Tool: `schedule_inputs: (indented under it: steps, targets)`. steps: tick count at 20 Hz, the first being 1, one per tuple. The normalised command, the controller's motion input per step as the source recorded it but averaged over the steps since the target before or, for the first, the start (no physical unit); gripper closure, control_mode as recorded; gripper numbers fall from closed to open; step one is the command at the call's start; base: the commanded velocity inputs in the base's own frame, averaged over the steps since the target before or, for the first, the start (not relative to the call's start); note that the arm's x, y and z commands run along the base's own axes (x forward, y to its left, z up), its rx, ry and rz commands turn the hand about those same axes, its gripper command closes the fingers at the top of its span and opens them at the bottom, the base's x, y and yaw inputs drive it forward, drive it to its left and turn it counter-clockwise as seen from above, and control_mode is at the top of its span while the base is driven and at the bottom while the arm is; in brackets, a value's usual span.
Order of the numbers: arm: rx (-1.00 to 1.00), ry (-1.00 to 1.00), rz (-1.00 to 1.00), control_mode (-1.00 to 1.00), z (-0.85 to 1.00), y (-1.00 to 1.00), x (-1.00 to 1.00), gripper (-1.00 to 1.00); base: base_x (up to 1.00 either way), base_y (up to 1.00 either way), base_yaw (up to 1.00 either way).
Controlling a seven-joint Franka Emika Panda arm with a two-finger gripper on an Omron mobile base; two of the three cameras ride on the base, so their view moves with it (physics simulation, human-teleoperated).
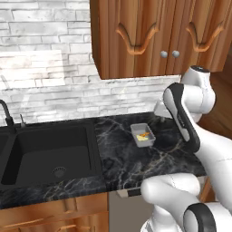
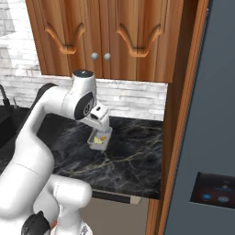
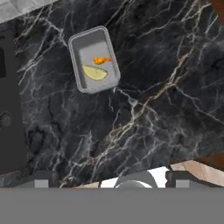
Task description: Place the tupperware on the second highest shelf of the fridge. Make space for the tupperware among the existing items by rearranging them on the shelves if needed. Close the fridge door when finished.
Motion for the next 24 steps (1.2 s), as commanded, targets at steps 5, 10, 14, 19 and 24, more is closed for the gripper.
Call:
schedule_inputs:
  steps: [5, 10, 14, 19, 24]
  targets:
    - [0.15, -0.02, -0.65, -1.0, -0.96, -0.08, 0.14, -1.0, 0.0, 0.0, 0.0]
    - [0.05, -0.09, -0.32, -1.0, -0.59, 0.0, 0.55, -1.0, 0.0, 0.0, 0.0]
    - [-0.01, -0.07, -0.07, -1.0, -0.47, 0.0, 0.56, -1.0, 0.0, 0.0, 0.0]
    - [0.01, -0.04, -0.03, -1.0, -0.32, -0.01, 0.51, -1.0, 0.0, 0.0, 0.0]
    - [0.05, 0.05, 0.0, -1.0, -0.07, -0.09, 0.34, -1.0, 0.0, 0.0, 0.0]
